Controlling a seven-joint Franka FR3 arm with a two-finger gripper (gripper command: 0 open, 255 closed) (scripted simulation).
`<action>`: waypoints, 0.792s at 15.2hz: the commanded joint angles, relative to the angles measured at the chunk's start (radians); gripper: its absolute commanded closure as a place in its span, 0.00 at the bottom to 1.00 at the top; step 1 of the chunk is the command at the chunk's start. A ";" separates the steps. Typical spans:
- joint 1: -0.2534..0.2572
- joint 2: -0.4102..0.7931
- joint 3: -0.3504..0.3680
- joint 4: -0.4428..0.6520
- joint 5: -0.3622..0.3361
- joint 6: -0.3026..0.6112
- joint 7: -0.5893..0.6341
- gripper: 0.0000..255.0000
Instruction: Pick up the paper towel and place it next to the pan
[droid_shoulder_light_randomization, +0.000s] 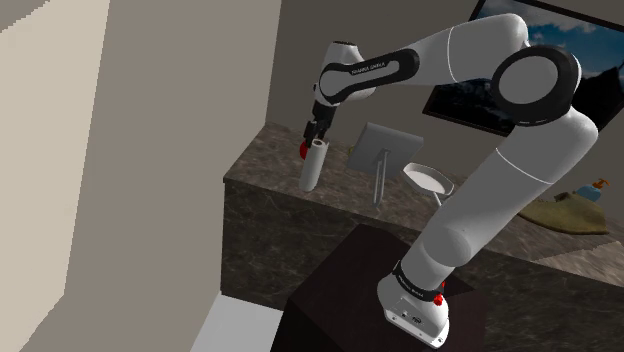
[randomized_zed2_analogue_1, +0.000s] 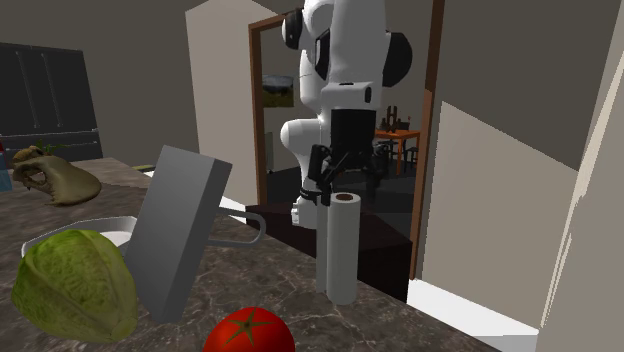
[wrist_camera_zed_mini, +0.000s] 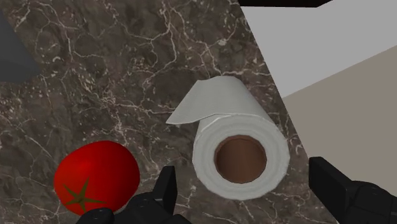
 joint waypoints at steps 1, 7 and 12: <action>-0.001 0.013 -0.002 -0.011 0.001 0.025 -0.002 0.00; -0.002 0.032 -0.003 -0.027 0.002 0.060 -0.003 0.00; -0.002 0.032 -0.003 -0.027 0.002 0.060 -0.003 1.00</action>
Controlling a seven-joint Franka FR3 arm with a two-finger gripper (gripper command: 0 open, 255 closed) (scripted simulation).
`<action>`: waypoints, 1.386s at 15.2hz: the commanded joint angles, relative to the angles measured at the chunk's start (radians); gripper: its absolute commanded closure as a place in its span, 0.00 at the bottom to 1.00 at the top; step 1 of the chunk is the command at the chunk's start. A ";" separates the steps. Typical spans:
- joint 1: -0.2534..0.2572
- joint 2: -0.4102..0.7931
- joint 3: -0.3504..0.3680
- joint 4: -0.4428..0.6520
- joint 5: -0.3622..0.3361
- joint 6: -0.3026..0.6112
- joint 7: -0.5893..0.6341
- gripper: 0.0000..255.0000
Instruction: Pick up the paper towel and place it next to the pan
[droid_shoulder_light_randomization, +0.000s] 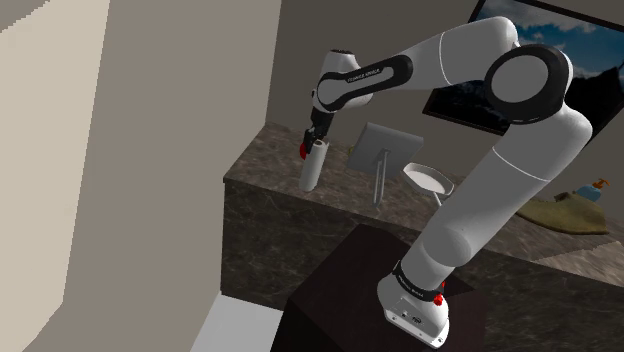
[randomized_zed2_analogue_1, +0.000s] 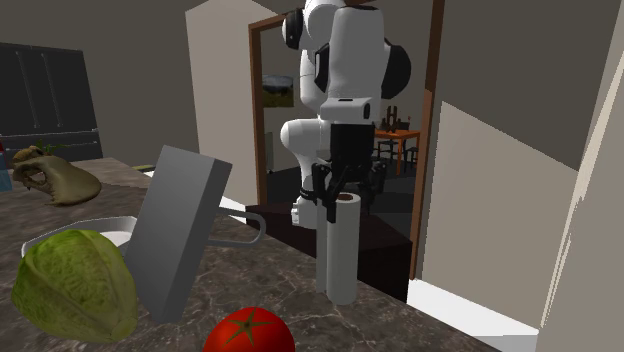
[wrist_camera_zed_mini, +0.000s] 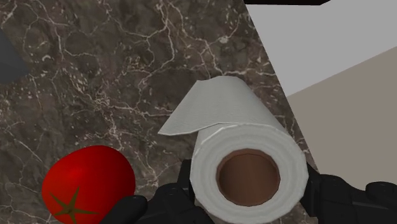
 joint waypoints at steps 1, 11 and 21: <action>0.000 0.000 0.000 0.000 0.000 0.000 0.000 1.00; 0.000 -0.012 0.000 0.014 -0.001 -0.027 0.000 1.00; 0.001 -0.060 0.003 0.102 -0.002 -0.162 -0.002 1.00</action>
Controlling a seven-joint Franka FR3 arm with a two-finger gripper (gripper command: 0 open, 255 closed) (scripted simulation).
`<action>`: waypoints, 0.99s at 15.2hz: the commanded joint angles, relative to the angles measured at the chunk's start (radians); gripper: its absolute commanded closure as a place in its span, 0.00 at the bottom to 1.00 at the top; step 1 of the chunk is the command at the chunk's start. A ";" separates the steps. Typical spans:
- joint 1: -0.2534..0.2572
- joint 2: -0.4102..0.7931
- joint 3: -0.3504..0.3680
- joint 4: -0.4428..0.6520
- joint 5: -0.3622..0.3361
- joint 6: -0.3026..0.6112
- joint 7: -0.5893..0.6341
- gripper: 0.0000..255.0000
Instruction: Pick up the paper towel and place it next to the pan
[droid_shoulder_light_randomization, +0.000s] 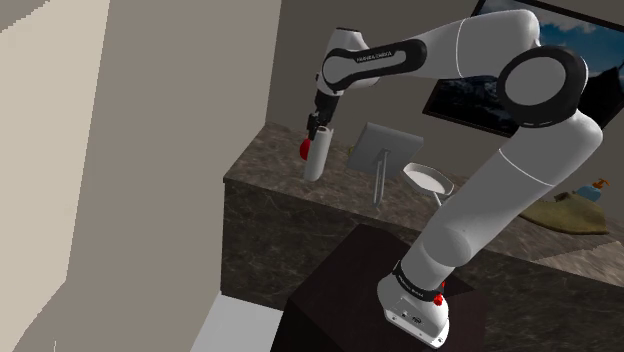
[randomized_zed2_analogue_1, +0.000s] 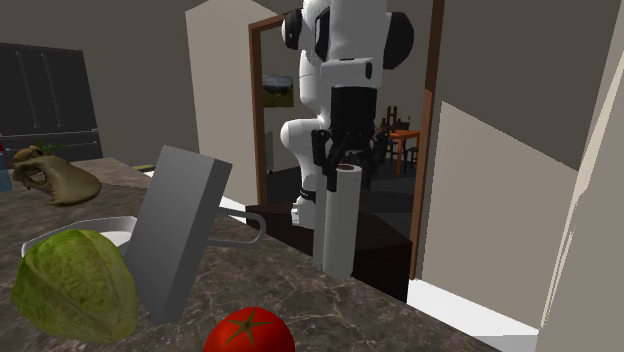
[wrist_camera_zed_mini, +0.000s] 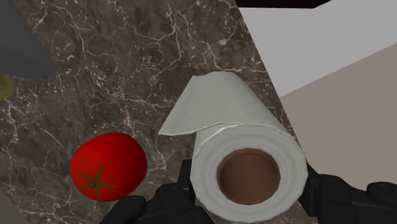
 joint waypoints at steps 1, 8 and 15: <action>0.000 -0.006 0.000 0.024 0.000 -0.030 -0.001 1.00; 0.001 -0.025 0.002 0.099 0.001 -0.124 -0.004 1.00; 0.002 -0.034 0.004 0.184 0.002 -0.218 -0.006 1.00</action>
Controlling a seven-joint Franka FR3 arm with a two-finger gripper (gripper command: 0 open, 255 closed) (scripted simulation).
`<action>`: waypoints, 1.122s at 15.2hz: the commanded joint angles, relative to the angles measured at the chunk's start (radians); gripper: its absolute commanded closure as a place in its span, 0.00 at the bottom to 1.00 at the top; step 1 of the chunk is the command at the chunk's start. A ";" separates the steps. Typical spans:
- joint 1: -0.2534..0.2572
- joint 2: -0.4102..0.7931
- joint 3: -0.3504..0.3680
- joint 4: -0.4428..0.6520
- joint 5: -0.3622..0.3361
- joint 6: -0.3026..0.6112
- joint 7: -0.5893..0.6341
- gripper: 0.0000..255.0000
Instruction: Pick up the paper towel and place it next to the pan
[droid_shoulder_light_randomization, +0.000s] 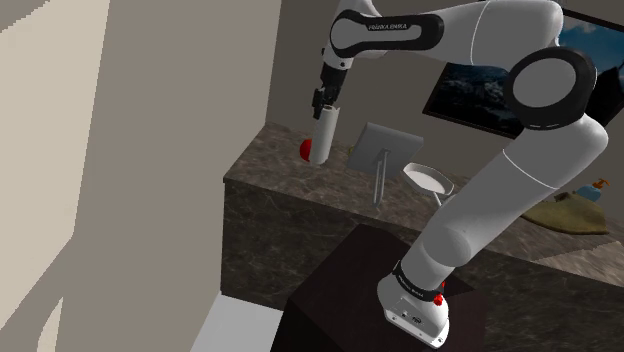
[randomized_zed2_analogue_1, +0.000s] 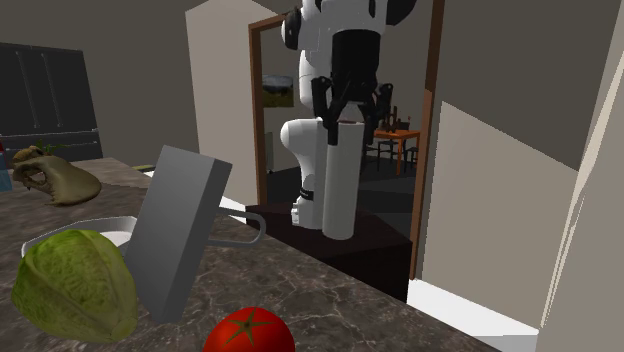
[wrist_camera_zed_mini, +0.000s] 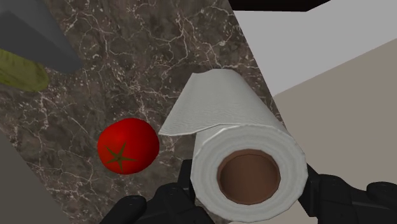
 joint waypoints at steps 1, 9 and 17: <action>0.000 -0.003 0.000 0.025 0.000 -0.028 -0.001 1.00; 0.001 0.003 0.001 0.138 0.003 -0.136 -0.006 1.00; 0.002 0.022 0.002 0.268 0.005 -0.246 -0.011 1.00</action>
